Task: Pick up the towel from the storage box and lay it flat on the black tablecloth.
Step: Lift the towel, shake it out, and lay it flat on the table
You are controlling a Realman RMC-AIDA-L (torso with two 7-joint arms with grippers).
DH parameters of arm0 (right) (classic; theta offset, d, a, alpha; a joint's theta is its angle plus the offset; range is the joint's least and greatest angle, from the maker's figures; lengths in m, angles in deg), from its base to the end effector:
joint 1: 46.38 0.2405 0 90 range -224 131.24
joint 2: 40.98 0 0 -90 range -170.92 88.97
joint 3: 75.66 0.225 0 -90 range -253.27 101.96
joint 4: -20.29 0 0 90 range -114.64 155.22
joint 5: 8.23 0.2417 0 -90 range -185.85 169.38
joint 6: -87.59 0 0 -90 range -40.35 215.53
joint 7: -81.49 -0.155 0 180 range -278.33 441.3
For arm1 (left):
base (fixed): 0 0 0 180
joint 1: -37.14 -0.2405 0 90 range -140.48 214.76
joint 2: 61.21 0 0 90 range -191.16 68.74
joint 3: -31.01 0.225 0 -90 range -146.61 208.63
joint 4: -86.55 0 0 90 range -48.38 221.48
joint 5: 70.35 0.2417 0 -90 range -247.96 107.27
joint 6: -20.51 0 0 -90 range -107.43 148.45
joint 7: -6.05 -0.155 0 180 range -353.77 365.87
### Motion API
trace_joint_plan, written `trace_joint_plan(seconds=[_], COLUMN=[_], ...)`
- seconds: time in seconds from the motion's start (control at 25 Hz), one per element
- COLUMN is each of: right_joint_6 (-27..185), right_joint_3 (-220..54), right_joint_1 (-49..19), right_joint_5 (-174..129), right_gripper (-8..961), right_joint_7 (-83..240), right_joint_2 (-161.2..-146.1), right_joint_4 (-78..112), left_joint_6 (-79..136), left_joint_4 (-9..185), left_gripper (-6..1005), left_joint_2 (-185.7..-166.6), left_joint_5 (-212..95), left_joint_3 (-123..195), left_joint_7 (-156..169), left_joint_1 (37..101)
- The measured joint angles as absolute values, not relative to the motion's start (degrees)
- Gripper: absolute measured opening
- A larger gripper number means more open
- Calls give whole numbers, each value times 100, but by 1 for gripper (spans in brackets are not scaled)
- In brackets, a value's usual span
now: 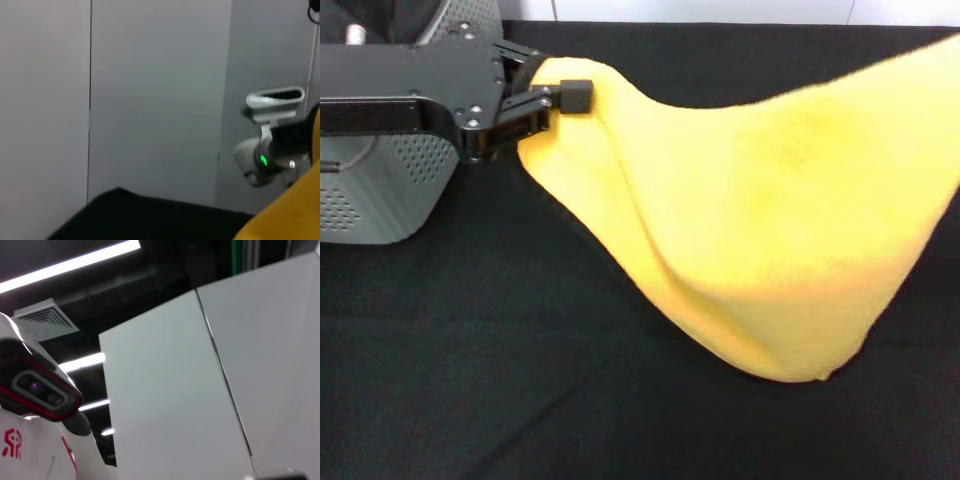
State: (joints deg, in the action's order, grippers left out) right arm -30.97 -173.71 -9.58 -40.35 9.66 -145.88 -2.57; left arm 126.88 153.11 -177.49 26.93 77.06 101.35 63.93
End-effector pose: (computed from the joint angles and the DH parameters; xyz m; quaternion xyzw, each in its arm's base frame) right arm 0.1437 0.3067 0.0620 0.8139 -0.0322 -0.5674 0.1211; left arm -0.1601 0.3360 0.1115 -0.9470 -0.0760 -0.2994 0.0884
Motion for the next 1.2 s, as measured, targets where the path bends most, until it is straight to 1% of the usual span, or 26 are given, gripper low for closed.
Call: trace_joint_plan(seconds=[0.08, 0.28, 0.52, 0.64, 0.8, 0.88, 1.0, 1.08, 1.12, 1.16, 1.2], right_joint_6=[-3099, -3104, -3091, -3104, -3087, -2878, -2523, -2209, -1852, -1852, -1713], right_joint_3=[-17132, -16469, -16067, -15933, -15870, -15844, -15840, -15818, -15750, -15750, -15704], right_joint_1=[-967, -1166, -1276, -1279, -1284, -1290, -1290, -1292, -1314, -1314, -1330], right_joint_5=[-4109, -4362, -4447, -4443, -4440, -4424, -4441, -4491, -4561, -4561, -4580], right_gripper=[24, 25, 27, 27, 28, 29, 29, 30, 30, 30, 31], right_joint_7=[908, 734, 596, 534, 478, 445, 449, 506, 641, 641, 708], right_joint_2=[-14582, -14616, -14707, -14726, -14744, -14787, -14874, -14978, -15116, -15116, -15200], right_joint_4=[-425, -839, -986, -1036, -1193, -1239, -1212, -1199, -1197, -1197, -1206], left_joint_6=[12610, 12404, 12163, 12060, 12045, 12051, 12069, 12066, 12056, 12046, 12036], left_joint_4=[15342, 15512, 16191, 16446, 16505, 16521, 16534, 16536, 16533, 16522, 16514], left_gripper=[50, 136, 343, 383, 437, 463, 490, 489, 489, 489, 489], left_joint_2=[-17776, -17812, -17980, -18015, -17985, -17999, -18072, -18108, -18117, -18128, -18138], left_joint_5=[2805, 2856, 2870, 2883, 2883, 2856, 2747, 2612, 2526, 2448, 2400], left_joint_3=[7689, 7471, 7168, 7169, 7131, 7095, 7117, 7166, 7196, 7222, 7237], left_joint_7=[10225, 10320, 10268, 10186, 10162, 10154, 10049, 9924, 9856, 9782, 9730], left_joint_1=[6417, 6374, 6046, 5935, 5906, 5901, 5853, 5772, 5716, 5668, 5640])
